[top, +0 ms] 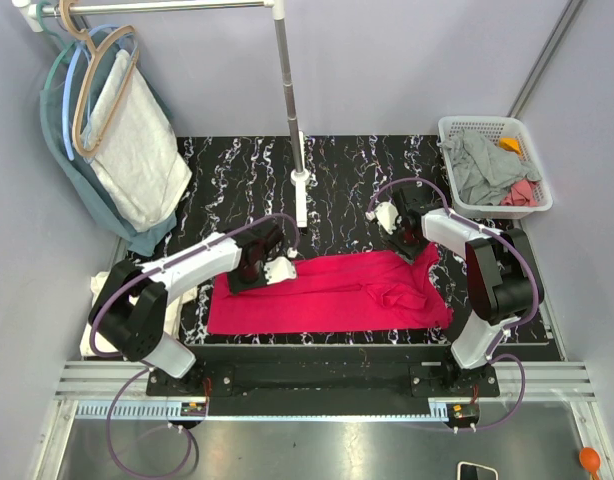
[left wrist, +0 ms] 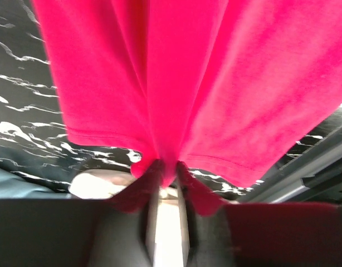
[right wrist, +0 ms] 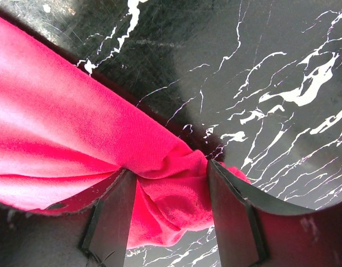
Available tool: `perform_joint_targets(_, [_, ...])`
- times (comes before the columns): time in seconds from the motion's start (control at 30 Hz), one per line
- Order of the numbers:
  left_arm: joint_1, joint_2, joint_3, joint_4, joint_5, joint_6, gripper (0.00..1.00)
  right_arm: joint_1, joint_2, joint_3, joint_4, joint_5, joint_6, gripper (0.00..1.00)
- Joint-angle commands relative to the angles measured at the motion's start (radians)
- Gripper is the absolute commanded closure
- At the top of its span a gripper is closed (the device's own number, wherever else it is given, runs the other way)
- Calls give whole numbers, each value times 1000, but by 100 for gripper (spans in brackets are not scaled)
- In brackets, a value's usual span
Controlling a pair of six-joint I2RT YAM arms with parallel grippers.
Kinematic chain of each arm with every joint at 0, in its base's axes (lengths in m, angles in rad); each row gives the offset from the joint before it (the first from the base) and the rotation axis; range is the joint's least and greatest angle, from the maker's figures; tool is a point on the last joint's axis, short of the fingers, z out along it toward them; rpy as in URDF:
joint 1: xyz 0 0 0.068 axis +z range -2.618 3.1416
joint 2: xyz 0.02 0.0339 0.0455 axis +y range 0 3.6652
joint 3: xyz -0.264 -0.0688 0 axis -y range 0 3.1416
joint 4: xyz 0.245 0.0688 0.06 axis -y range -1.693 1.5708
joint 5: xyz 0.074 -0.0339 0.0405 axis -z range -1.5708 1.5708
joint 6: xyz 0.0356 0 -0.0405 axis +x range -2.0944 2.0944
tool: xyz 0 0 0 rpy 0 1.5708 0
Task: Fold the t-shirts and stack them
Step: Fold the tshirt
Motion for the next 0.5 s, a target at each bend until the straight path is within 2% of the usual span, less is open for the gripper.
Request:
perform_joint_targets(0.0, [-26,-41,-43,-30,-33,-42,73,-16,20,-39,8,25,-22,40])
perform_joint_targets(0.07, [-30,-44,-60,-28,-36,-48,67,-17,20,-42,11,25,-23,40])
perform_joint_targets(0.27, [-31,-61,-84,-22,-54,-56,64,-17,35,-48,18,28,-23,40])
perform_joint_targets(0.47, [-33,-96,-18,-19,-36,-49,62,-17,32,-54,20,25,-17,40])
